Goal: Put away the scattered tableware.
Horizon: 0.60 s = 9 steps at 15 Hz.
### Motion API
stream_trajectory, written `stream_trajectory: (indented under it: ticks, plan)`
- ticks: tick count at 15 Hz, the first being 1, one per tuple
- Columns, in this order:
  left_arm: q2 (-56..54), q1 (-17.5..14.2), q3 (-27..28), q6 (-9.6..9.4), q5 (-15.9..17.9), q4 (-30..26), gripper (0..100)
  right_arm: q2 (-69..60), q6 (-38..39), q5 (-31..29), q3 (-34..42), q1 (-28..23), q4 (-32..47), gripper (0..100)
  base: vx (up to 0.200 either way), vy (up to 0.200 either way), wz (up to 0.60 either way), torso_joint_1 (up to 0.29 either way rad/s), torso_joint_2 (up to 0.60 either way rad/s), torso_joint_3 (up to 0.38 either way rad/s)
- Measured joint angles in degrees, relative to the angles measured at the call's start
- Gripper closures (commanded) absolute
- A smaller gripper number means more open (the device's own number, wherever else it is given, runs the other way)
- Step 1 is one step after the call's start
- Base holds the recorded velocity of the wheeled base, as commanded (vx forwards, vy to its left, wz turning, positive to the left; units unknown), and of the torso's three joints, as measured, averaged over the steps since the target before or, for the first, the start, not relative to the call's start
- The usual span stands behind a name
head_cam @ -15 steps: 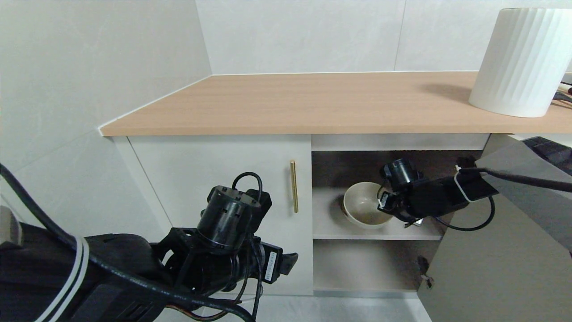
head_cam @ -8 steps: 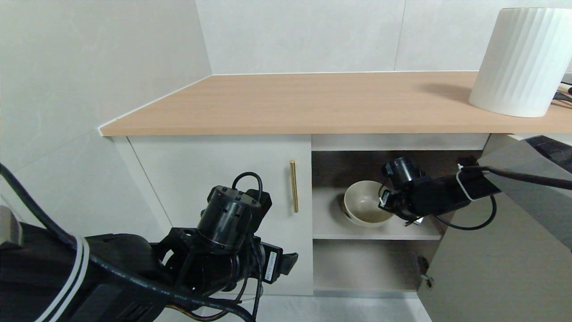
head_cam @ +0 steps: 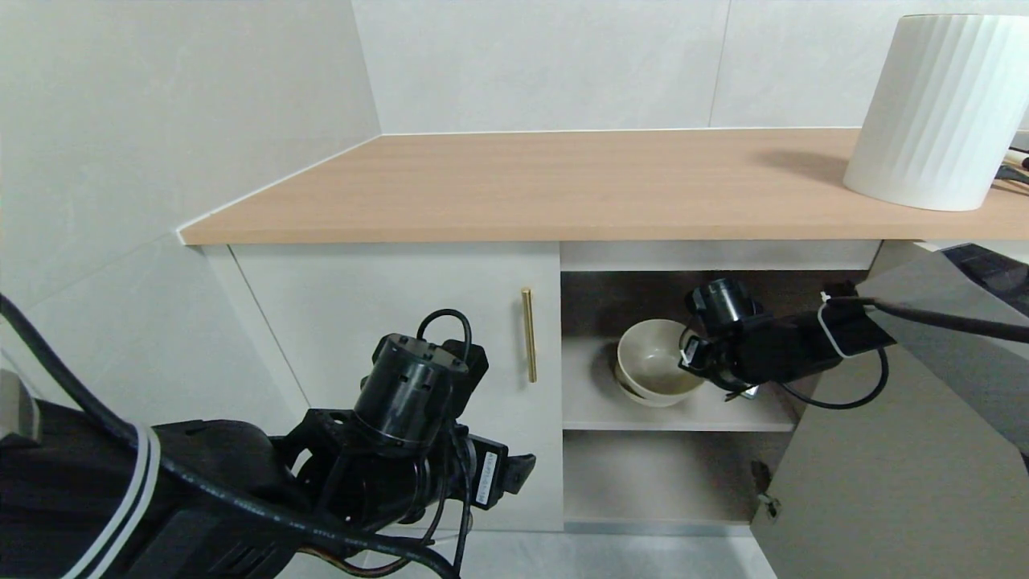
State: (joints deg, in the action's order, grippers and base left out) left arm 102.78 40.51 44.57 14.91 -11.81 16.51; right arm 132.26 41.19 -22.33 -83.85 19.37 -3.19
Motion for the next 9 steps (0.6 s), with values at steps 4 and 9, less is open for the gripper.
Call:
stream_trajectory:
  ticks: [4, 9]
  plan:
    - [0.00, -0.05, 0.00, 0.00, -0.44, 0.00, 0, 2.39, -0.33, 0.00, -2.86, -0.57, 0.13, 100, 0.000, 0.000, 0.00, 0.000, 0.00, 0.000]
    - [0.00, 0.00, -0.09, 0.00, -0.72, -0.09, 0, 3.99, -0.72, 0.26, -3.83, -0.68, 0.71, 100, 0.000, 0.000, 0.00, 0.000, 0.00, 0.000]
